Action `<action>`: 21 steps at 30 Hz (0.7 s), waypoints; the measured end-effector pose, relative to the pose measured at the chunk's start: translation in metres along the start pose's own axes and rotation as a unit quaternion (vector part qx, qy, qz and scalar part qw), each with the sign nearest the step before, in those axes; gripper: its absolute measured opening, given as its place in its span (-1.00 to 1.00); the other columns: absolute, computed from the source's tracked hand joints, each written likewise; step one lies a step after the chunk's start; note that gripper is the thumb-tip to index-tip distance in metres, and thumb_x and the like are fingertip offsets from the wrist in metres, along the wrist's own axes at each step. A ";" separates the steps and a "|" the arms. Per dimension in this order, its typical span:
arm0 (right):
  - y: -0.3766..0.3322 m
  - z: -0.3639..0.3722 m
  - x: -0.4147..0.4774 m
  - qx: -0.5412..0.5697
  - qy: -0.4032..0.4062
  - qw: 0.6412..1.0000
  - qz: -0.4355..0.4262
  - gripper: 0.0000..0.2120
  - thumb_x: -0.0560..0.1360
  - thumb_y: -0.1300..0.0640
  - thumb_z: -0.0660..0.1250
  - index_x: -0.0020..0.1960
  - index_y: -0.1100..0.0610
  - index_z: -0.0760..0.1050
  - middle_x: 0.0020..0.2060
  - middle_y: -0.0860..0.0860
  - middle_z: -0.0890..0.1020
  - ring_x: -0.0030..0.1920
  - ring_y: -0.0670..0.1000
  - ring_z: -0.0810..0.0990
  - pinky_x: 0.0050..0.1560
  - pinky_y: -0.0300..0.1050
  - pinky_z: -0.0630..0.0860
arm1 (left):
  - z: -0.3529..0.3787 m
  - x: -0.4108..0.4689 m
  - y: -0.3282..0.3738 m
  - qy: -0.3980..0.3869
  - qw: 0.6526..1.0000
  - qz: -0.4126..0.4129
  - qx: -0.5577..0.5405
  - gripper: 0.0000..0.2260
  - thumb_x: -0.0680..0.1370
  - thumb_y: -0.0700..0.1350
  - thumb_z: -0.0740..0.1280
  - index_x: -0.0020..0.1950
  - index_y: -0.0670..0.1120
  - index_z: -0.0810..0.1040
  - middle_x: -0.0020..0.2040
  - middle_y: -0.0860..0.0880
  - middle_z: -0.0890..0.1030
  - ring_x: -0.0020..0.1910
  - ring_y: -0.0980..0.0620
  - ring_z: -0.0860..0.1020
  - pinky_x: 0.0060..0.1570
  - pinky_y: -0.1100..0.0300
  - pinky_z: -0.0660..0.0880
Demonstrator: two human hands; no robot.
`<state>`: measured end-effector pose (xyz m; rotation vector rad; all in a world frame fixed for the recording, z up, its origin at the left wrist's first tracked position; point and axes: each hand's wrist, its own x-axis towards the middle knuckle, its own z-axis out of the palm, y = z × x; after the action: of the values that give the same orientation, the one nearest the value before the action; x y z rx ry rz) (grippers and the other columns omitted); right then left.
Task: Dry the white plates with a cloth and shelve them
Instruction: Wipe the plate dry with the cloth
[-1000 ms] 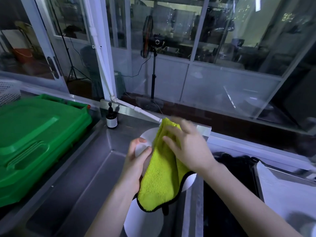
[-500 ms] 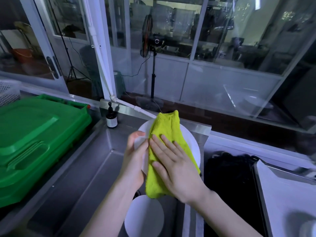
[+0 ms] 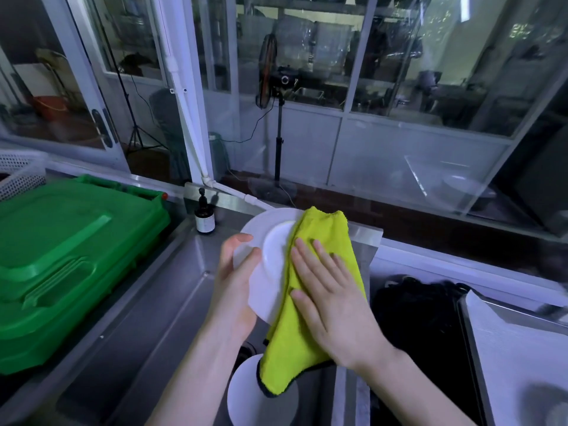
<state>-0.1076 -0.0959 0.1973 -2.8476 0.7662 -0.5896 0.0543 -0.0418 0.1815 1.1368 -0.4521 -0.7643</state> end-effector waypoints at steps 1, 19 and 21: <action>-0.005 0.002 -0.002 -0.004 -0.003 1.000 -0.024 -0.45 0.66 -0.13 -0.06 0.58 0.06 0.07 0.58 -0.09 0.03 0.59 -0.02 -0.09 0.56 0.06 -0.01 | 0.002 -0.001 -0.001 -0.018 1.000 0.013 0.006 -0.78 0.55 -0.14 0.37 0.00 0.21 0.60 -0.03 0.13 0.63 -0.03 0.25 0.58 -0.12 0.35 0.48; 0.009 -0.008 0.047 0.040 0.018 0.995 -0.087 -0.50 0.66 -0.03 0.06 0.55 0.14 0.21 0.55 -0.01 0.20 0.58 0.01 0.02 0.55 0.08 0.03 | 0.004 -0.017 0.012 -0.140 0.989 0.037 0.016 -0.51 0.65 -0.23 0.26 0.51 0.20 0.38 0.47 0.23 0.45 0.44 0.33 0.37 0.39 0.32 0.37; 0.007 -0.003 0.040 0.015 0.017 0.992 -0.124 -0.50 0.67 -0.06 0.03 0.56 0.10 0.19 0.56 -0.06 0.17 0.58 -0.01 -0.02 0.56 0.06 -0.03 | 0.001 -0.018 0.008 -0.140 0.989 0.043 0.002 -0.48 0.60 -0.20 0.26 0.53 0.14 0.34 0.46 0.24 0.45 0.43 0.32 0.39 0.29 0.41 0.42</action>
<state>-0.0798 -0.1221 0.2119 -2.9341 0.4051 -0.6764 0.0436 -0.0273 0.1899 1.0113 -0.7337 -0.8509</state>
